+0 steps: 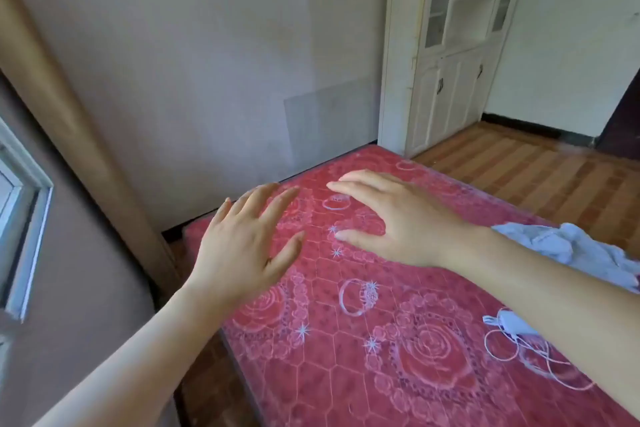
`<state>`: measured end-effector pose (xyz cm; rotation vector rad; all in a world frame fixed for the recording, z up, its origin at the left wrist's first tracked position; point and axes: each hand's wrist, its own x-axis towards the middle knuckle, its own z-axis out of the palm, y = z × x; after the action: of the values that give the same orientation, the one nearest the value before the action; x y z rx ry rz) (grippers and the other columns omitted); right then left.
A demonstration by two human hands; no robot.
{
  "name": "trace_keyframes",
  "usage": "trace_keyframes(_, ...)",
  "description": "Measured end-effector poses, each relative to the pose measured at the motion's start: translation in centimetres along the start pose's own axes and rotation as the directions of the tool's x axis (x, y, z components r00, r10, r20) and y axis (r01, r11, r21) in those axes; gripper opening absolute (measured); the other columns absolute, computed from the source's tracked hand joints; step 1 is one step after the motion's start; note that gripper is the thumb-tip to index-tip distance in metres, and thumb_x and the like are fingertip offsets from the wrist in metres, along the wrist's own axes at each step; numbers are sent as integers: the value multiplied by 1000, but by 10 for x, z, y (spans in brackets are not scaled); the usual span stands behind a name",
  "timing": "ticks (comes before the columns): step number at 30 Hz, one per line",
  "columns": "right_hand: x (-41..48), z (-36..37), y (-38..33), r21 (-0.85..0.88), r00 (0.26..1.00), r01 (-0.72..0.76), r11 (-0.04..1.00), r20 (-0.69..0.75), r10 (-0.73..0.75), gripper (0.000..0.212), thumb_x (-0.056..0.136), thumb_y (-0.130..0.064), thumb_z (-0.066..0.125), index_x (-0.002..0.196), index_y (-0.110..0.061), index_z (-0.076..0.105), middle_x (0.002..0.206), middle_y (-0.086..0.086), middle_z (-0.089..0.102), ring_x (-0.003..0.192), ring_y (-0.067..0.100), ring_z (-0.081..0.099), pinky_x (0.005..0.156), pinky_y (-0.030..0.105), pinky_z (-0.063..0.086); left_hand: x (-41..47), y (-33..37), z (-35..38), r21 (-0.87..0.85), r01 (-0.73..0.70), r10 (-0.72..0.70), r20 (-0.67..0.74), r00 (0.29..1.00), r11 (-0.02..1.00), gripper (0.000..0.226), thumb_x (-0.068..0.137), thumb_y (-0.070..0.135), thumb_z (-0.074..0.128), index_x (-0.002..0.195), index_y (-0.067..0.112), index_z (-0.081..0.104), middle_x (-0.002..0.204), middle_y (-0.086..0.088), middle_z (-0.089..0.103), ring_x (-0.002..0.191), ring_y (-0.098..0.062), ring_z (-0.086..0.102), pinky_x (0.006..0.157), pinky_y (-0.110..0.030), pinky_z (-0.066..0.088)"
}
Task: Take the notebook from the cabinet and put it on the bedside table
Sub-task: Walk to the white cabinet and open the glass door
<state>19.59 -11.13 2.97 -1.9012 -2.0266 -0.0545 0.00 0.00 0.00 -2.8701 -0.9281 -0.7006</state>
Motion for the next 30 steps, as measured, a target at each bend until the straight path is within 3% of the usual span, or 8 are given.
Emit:
trace_keyframes(6, -12, 42, -8, -68, 958, -24, 997, 282, 42, 67, 85, -61, 43, 142, -41, 16, 151, -13, 21, 136, 9, 26, 104, 35, 33, -35, -6, 26, -6, 59, -58, 92, 994, 998, 60, 86, 61, 29, 137, 29, 32, 132, 0, 49, 126, -22, 44, 100, -53, 38)
trace_keyframes(18, -16, 96, -21, 127, 958, -88, 988, 284, 48, 64, 83, -61, 45, 140, -39, 24, 147, -16, 26, 132, 8, 33, 102, 36, 39, -85, -25, 42, -51, 186, -168, 242, 956, 981, 62, 85, 66, 25, 138, 34, 31, 140, 5, 43, 132, -18, 37, 106, -54, 32)
trace_keyframes(24, -6, 128, -31, 293, 941, -221, 930, 313, 125, 60, 85, -59, 45, 139, -41, 26, 148, -21, 23, 134, 3, 27, 104, 28, 28, -93, -54, 53, -126, 275, -237, 253, 938, 953, 59, 86, 65, 24, 136, 36, 32, 140, 9, 41, 130, -15, 38, 103, -45, 37)
trace_keyframes(30, 41, 159, -31, 298, 924, -308, 904, 322, 208, 57, 86, -58, 44, 138, -39, 29, 148, -20, 25, 133, 3, 29, 103, 27, 28, -65, -98, 84, -209, 250, -180, 308, 934, 945, 53, 88, 60, 29, 135, 36, 32, 139, 9, 42, 128, -14, 39, 102, -41, 39)
